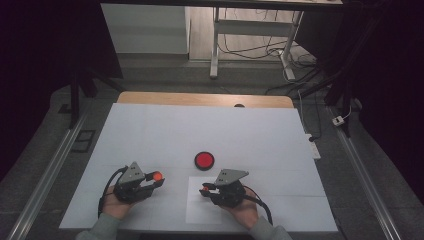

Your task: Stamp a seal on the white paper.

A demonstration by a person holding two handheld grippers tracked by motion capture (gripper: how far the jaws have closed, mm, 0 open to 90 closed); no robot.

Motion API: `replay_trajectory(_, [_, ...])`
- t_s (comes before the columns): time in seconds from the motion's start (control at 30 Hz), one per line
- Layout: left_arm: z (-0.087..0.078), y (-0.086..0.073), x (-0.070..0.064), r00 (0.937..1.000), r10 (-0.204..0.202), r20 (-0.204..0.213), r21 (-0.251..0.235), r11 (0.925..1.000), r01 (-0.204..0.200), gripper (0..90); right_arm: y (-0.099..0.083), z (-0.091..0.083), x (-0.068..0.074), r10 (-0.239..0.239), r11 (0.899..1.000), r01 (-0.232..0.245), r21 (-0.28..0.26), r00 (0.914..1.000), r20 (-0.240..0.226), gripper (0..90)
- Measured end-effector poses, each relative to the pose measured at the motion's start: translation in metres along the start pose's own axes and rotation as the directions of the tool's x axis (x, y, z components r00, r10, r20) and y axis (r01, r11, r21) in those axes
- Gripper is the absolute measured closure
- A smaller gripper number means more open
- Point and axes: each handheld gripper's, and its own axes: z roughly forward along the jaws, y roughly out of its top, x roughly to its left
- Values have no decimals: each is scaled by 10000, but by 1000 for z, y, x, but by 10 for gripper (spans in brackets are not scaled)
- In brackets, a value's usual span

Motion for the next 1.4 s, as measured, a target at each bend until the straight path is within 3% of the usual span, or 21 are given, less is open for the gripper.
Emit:
replay_trajectory(0.73, [1, -1, 1, 10000, -47, 7, 39, 10000, 47, 644, -2, 8, 2, -216, 9993, 213, 307, 9997, 102, 725])
replay_trajectory(0.9, [0, -1, 1, 10000, -62, 6, 20, 10000, 62, 643, -6, 13, 3, -413, 9970, 400, 656, 9990, 181, 726])
replay_trajectory(1.07, [0, -1, 1, 10000, -67, 37, 12, 10000, 67, 643, -7, 14, 7, -664, 9958, 639, 649, 9971, 368, 728])
replay_trajectory(1.4, [0, -1, 0, 10000, -52, -21, -11, 10000, 52, 643, -7, 14, 7, -667, 9957, 638, 677, 9969, 410, 730])
